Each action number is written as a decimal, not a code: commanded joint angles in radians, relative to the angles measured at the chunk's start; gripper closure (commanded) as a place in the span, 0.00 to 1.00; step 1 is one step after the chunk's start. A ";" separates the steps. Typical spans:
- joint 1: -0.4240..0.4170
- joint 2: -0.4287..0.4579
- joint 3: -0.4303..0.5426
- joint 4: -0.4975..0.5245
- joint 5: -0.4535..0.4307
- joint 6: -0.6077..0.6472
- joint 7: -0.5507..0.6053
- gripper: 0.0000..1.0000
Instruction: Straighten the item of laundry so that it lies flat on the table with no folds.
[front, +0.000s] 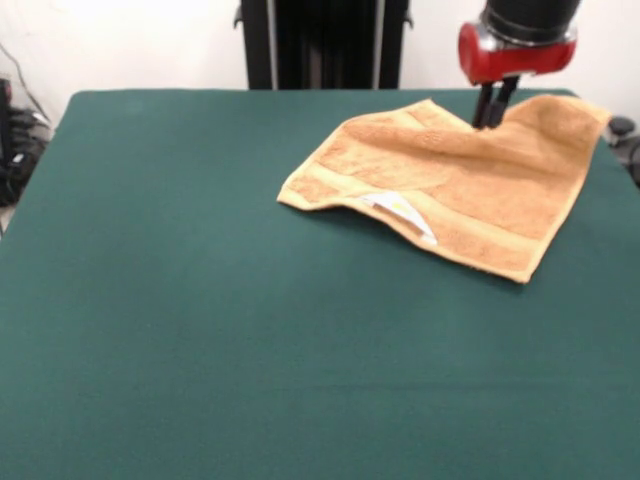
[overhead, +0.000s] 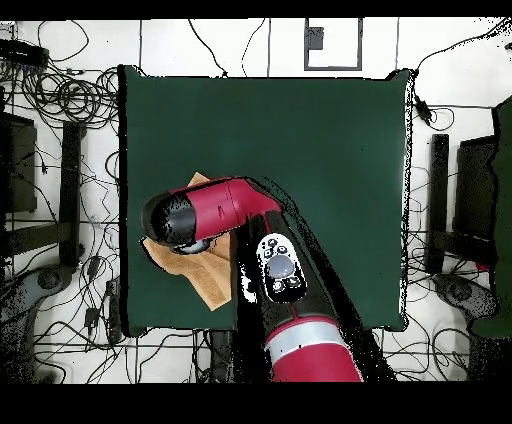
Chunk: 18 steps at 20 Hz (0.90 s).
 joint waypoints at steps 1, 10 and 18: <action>-0.017 0.055 0.072 -0.024 -0.082 -0.091 -0.103 1.00; -0.037 0.174 0.052 -0.125 -0.206 -0.343 -0.019 1.00; -0.027 0.194 0.056 -0.162 -0.237 -0.478 0.024 1.00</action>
